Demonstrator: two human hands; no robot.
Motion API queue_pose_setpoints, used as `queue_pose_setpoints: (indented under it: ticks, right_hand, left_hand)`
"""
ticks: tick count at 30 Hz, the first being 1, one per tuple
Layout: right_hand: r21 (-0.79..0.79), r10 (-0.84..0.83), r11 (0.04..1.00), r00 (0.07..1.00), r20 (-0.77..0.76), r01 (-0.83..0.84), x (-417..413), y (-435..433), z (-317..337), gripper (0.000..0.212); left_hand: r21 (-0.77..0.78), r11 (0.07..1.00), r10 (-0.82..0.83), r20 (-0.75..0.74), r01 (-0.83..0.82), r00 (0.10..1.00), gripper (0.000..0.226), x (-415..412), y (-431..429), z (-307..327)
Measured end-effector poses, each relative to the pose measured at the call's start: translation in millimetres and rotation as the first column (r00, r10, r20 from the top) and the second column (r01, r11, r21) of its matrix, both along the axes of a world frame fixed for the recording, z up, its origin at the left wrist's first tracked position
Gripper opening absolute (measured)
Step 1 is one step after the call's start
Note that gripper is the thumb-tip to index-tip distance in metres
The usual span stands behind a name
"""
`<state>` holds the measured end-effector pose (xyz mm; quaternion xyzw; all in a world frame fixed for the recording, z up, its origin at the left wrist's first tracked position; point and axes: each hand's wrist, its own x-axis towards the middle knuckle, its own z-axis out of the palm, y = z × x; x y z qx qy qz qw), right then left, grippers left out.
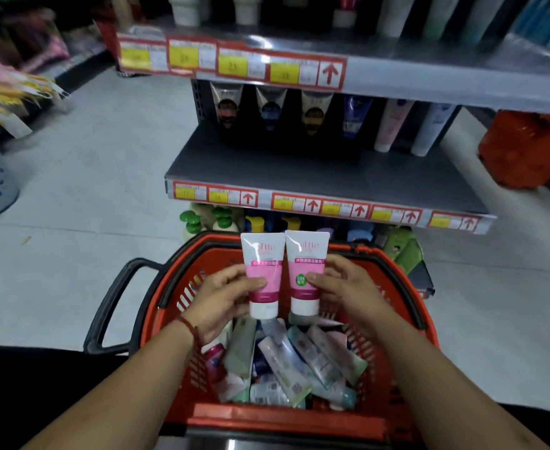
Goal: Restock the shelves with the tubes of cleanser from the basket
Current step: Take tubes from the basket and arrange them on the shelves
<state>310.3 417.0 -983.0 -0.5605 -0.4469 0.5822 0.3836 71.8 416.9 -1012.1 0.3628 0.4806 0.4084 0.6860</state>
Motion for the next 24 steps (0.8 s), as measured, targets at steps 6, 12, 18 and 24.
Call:
queue_pose_setpoints:
  ticks: [6,12,18,24]
  right_hand:
    - [0.102,0.011,0.995,0.999,-0.037,-0.007,8,24,63,0.036]
    - [0.224,-0.006,0.975,1.000,-0.014,0.009,19,43,130,0.036]
    - [0.337,-0.006,0.941,1.000,-0.014,0.010,27,61,205,0.036]
    - [0.435,-0.033,0.898,0.996,-0.079,0.064,32,87,269,0.036]
  left_hand:
    - [0.219,0.975,0.006,-0.123,0.021,0.992,0.030,-4,27,81]
    - [0.335,0.942,0.015,-0.141,0.033,0.990,0.035,-14,50,151]
    - [0.440,0.896,0.033,-0.199,0.060,0.979,0.029,-8,70,222]
    - [0.510,0.857,0.014,-0.162,0.072,0.987,0.035,7,103,283]
